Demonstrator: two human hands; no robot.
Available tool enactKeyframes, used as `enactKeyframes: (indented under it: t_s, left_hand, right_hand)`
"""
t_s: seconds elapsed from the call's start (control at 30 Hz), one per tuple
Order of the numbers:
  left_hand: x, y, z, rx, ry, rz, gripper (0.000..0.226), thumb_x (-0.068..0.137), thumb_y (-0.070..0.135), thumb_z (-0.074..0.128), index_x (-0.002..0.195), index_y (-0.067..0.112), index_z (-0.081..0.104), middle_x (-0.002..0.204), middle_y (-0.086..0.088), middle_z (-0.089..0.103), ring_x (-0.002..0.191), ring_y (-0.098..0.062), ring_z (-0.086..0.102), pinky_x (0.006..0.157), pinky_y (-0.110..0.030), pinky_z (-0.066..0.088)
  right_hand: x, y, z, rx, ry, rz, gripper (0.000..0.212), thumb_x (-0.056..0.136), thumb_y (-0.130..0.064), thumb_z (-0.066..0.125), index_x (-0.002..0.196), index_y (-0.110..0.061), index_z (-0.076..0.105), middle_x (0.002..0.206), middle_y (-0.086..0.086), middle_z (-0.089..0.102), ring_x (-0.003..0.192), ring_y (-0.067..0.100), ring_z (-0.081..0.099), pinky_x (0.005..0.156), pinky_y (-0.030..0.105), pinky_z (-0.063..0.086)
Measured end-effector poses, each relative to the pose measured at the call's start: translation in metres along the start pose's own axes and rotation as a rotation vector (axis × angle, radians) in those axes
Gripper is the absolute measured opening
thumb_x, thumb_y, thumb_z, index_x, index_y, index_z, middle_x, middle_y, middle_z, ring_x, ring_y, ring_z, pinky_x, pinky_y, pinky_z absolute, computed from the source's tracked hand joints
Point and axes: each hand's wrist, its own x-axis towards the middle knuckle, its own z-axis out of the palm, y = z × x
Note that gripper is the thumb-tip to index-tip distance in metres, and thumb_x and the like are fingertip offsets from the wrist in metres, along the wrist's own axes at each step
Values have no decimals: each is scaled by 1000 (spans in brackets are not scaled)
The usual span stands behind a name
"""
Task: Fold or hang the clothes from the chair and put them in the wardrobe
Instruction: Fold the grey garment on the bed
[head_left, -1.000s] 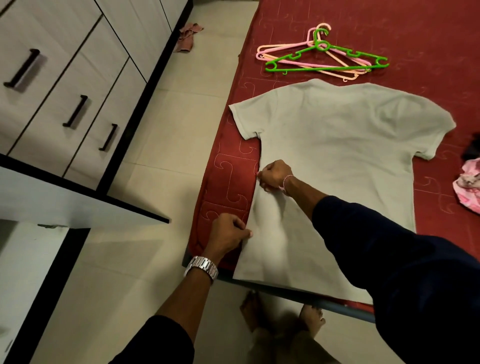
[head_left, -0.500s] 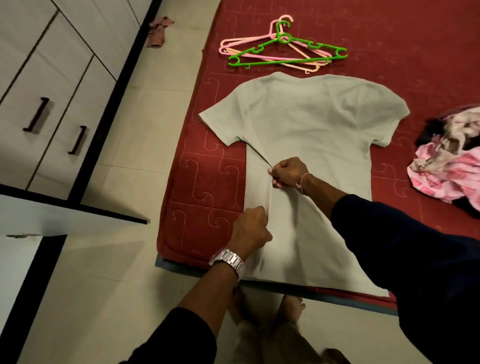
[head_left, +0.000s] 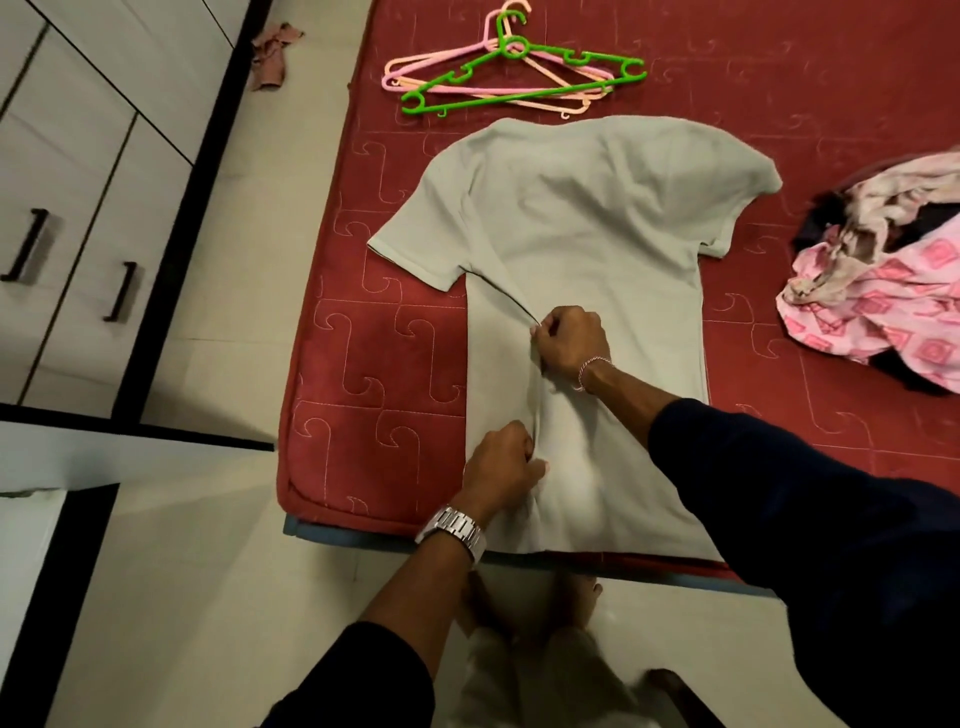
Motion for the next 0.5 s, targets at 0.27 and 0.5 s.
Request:
enactKeyframes:
  t_s: [0.27,0.5]
  left_hand:
    - [-3,1,-2,131,314,96,29,98,45,58,95,17,62,87,1,65,78,-18,61,69,-37,54]
    - [-3,-39,16,504,260,254,89,99,62,30,158,6,-5,166,-16,-9,154,-28,-6,125,-46,9]
  right_hand:
    - [-11,-1,3,-482,154,-310,17,95,-17,53,110,-8,53,102,14,60,87,39,61,61,37,38]
    - [-18,3,24,-655,-69,-786,43,93,-6,57,135,-4,51,133,17,51,112,32,53,91,40,52]
